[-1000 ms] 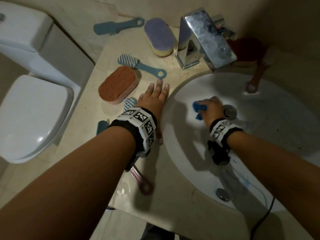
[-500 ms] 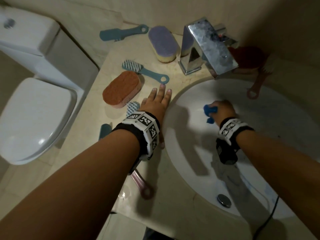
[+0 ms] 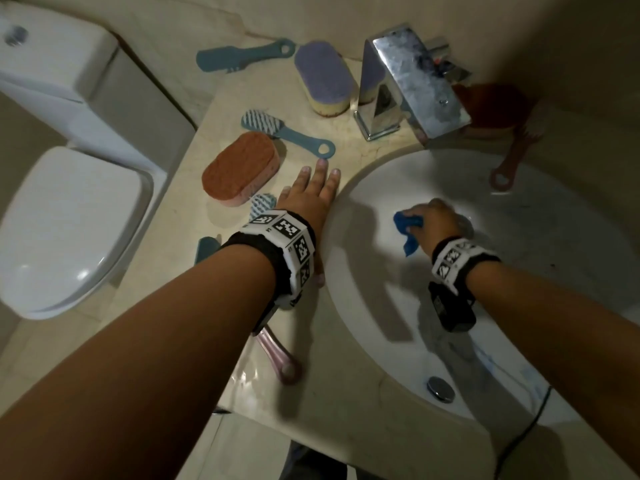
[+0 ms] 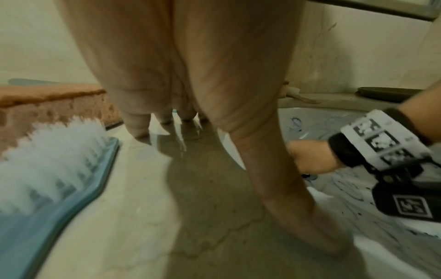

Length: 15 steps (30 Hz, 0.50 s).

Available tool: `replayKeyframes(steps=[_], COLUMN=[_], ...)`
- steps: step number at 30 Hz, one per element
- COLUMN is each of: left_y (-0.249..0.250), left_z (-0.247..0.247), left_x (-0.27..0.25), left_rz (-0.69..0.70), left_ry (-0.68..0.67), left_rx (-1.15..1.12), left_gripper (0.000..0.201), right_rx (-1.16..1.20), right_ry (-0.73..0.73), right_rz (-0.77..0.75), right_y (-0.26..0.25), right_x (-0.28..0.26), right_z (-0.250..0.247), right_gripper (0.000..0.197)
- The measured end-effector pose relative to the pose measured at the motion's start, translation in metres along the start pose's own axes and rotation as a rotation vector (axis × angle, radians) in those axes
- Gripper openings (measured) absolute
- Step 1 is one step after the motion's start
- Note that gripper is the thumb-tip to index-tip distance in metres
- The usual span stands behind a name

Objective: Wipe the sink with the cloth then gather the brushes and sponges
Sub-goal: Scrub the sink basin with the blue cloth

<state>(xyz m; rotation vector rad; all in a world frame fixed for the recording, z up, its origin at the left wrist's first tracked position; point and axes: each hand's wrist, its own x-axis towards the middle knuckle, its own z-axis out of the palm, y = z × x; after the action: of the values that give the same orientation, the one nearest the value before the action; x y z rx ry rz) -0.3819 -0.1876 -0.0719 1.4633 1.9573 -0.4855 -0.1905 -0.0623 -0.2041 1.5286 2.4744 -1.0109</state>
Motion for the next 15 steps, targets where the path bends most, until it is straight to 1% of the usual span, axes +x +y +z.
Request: replayKeyframes(steps=[2, 3, 6, 7, 8, 10, 11, 12, 13, 14, 15], left_y=[0.001, 0.001, 0.002, 0.002, 0.002, 0.001, 0.001, 0.001, 0.001, 0.001, 0.001], left_z=[-0.001, -0.002, -0.002, -0.001, -0.001, -0.001, 0.0, 0.0, 0.0, 0.0, 0.0], left_x=[-0.001, -0.001, 0.0, 0.001, 0.002, 0.002, 0.002, 0.002, 0.001, 0.001, 0.001], left_rz=[-0.009, -0.013, -0.013, -0.012, -0.012, -0.014, -0.011, -0.008, -0.008, -0.009, -0.011], left_ry=[0.0, -0.004, -0.009, -0.007, -0.003, 0.006, 0.008, 0.008, 0.009, 0.008, 0.007], left_rx=[-0.001, 0.003, 0.017, 0.015, 0.011, 0.004, 0.006, 0.011, 0.012, 0.01, 0.008], left_gripper=[0.16, 0.16, 0.16, 0.159, 0.158, 0.158, 0.159, 0.16, 0.16, 0.16, 0.161], right_rx=[-0.022, 0.011, -0.021, 0.016, 0.042, 0.056, 0.02, -0.022, -0.04, -0.026, -0.023], right_ry=[-0.031, -0.075, -0.274, -0.293, -0.252, -0.085, -0.023, 0.02, 0.033, 0.015, -0.02], right_rz=[-0.004, -0.048, -0.194, -0.183, -0.169, -0.123, -0.074, 0.01, 0.071, 0.082, 0.041], right_y=[-0.011, -0.015, -0.02, -0.017, -0.009, 0.004, 0.012, 0.015, 0.017, 0.013, 0.008], right_x=[-0.003, -0.01, -0.043, -0.051, -0.05, -0.032, -0.019, -0.007, 0.003, 0.007, 0.005], right_z=[-0.009, -0.007, 0.023, 0.029, 0.032, 0.024, 0.017, 0.007, -0.001, -0.007, -0.01], right_gripper=[0.029, 0.028, 0.015, 0.014, 0.016, 0.024, 0.027, 0.03, 0.031, 0.032, 0.031])
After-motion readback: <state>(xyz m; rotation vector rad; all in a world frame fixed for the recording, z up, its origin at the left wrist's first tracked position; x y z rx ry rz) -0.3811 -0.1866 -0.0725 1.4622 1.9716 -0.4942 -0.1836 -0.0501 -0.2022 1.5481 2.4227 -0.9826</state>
